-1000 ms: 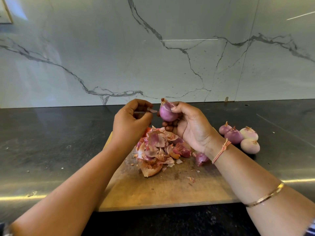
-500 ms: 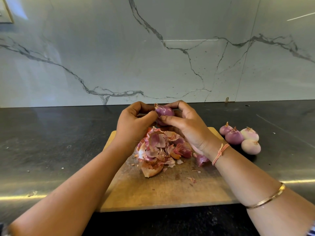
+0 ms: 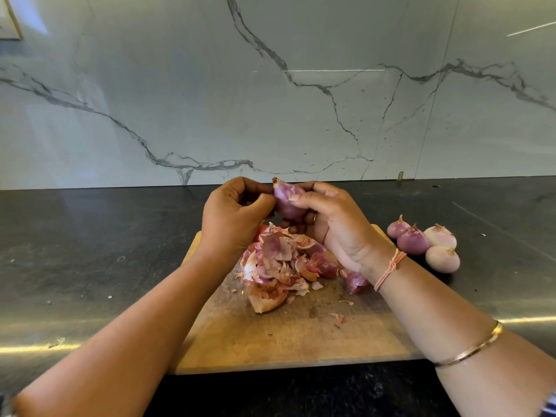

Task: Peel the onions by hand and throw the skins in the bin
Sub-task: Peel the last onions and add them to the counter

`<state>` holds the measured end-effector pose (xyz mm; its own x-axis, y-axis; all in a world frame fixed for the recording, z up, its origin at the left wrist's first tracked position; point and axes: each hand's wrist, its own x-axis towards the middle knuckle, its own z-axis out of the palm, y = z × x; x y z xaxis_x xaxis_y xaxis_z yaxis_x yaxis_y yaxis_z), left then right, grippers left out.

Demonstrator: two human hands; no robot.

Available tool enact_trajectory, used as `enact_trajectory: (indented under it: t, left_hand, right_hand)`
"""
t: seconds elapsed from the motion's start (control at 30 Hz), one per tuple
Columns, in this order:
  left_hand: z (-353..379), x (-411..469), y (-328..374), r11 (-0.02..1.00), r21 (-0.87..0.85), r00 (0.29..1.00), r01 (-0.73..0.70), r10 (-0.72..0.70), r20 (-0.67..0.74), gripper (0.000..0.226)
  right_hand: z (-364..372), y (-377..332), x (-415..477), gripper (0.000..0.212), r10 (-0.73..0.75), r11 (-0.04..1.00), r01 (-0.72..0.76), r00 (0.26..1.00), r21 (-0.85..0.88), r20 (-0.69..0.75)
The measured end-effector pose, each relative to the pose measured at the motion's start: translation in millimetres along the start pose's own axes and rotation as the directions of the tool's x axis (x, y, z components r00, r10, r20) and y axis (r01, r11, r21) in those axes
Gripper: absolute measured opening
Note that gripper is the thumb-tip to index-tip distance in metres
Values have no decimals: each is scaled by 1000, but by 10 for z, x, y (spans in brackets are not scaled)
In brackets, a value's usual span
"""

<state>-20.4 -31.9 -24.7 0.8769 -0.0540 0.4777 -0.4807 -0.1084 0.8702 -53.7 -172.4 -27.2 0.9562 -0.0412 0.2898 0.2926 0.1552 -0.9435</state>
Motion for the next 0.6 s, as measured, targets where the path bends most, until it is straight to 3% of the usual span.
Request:
enact_trajectory:
  t: [0.17,0.3,0.6]
  left_hand:
    - [-1,13,-38,1000,27,1000,-11,11,0,7]
    - [6,5,-51,995,90,999,-34,35,-6,15]
    - [-4,11,-73,989,144,999,-40,45,-29,17]
  right_hand:
    - [16,-28,4,12,37,994,-36,999,105,-7]
    - [7,-24,13,12,50,988,-50,999,149,7]
    - [4,-45,5,27,117,972,-119,993,202,25]
